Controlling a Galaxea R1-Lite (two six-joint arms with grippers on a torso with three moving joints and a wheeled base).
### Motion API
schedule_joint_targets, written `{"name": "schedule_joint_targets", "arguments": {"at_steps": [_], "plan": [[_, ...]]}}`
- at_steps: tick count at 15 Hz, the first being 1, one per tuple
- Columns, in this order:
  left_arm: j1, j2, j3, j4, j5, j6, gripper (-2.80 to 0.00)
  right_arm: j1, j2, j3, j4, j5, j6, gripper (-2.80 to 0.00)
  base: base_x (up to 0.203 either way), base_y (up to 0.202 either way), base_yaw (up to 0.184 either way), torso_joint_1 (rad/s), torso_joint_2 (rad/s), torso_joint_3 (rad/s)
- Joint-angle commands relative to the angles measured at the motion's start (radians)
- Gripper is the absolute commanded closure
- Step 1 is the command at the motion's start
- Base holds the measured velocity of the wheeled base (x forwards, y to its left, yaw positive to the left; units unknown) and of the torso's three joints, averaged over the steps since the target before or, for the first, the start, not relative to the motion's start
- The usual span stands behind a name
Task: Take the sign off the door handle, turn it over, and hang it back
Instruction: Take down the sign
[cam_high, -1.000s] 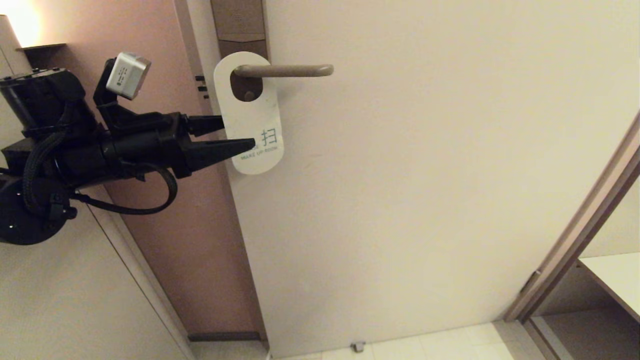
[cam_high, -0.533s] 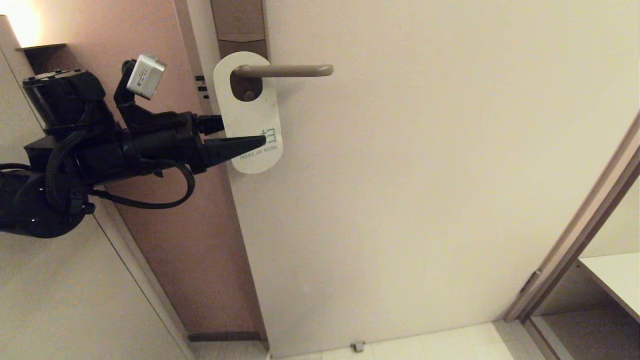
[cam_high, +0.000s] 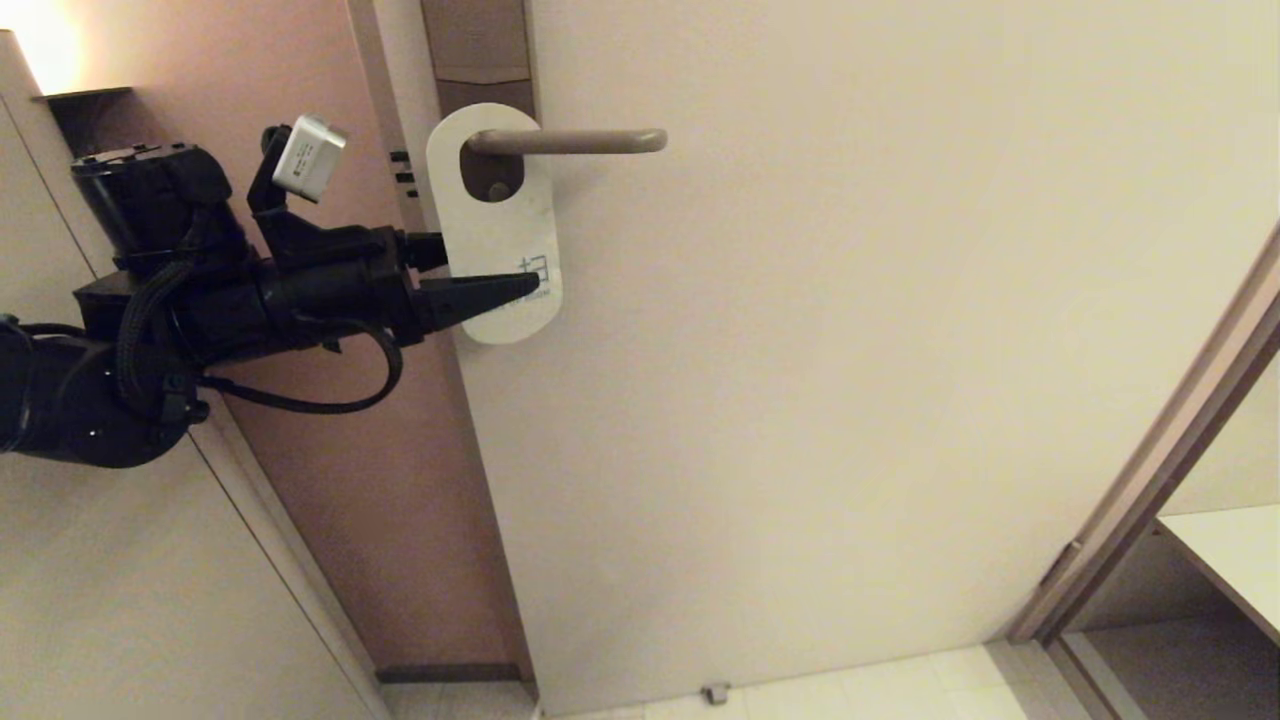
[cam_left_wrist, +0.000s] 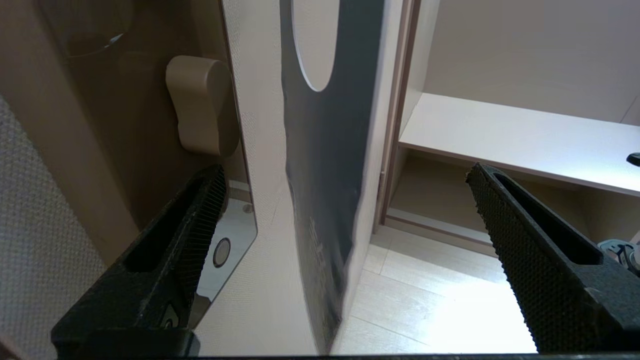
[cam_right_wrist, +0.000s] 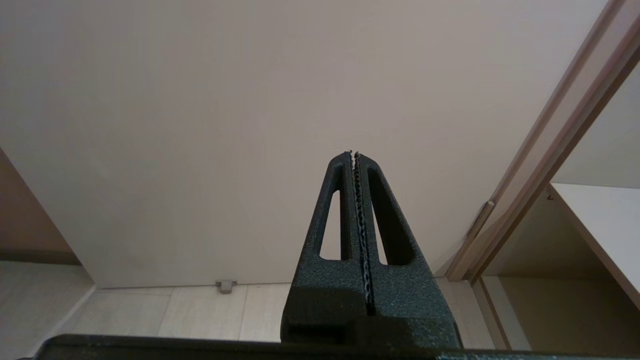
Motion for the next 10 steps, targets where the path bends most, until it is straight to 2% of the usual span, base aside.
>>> {"name": "schedule_joint_targets", "arguments": {"at_steps": [1,10], "plan": [[-0.005,0.008,-0.004,-0.005,-0.003,-0.001,-2.8,0.0,0.001,0.0,0.0,0.001,-0.001,0.0,0.0,0.0,0.0,0.0,0.0,0.0],[-0.022,0.018,-0.018,-0.004,0.003,0.0,-2.8,0.0,0.001,0.0,0.0,0.002,-0.001,0.0,0.0,0.0,0.0,0.0,0.0,0.0]]}}
